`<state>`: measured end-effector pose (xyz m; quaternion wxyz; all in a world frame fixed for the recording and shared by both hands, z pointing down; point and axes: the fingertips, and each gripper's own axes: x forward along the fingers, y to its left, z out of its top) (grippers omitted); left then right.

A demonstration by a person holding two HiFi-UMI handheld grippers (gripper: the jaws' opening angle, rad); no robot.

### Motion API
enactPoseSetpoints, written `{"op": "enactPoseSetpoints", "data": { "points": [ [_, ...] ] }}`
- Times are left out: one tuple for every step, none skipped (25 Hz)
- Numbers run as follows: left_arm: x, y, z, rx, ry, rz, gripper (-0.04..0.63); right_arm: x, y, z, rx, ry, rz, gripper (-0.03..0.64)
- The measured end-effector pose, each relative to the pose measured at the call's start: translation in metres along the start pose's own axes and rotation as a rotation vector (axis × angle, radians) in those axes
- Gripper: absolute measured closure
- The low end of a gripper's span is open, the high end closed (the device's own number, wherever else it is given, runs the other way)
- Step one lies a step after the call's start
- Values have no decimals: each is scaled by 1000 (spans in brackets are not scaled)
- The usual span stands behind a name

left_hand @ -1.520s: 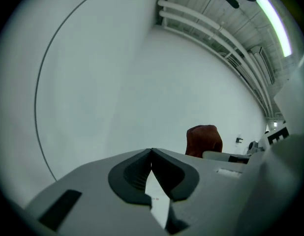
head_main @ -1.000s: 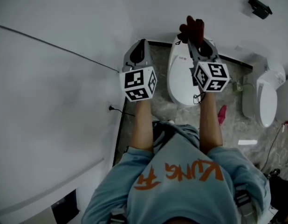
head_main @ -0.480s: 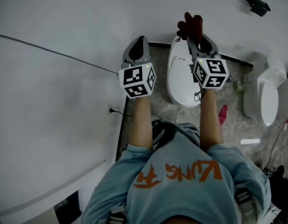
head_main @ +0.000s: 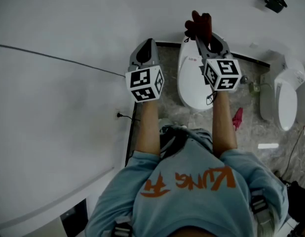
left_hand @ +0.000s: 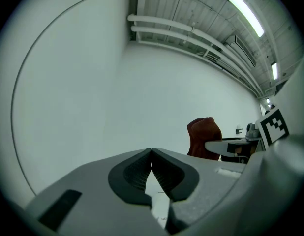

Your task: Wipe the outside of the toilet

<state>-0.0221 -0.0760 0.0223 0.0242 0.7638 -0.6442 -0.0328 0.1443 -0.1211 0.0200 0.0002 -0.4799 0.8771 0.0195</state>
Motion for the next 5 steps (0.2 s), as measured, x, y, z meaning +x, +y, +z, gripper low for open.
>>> {"op": "enactPoseSetpoints", "data": {
  "points": [
    [1, 0, -2, 0, 5, -1, 592, 1, -1, -1, 0, 1, 1, 506],
    [2, 1, -4, -2, 8, 0, 592, 2, -1, -2, -3, 2, 4, 506],
    [3, 2, -6, -6, 12, 3, 594, 3, -1, -3, -6, 6, 10, 506],
    [3, 3, -8, -9, 14, 7, 592, 4, 0, -4, -11, 10, 16, 506],
    [3, 4, -10, -13, 17, 12, 592, 6, 1, -5, -15, 14, 24, 506]
  ]
}}
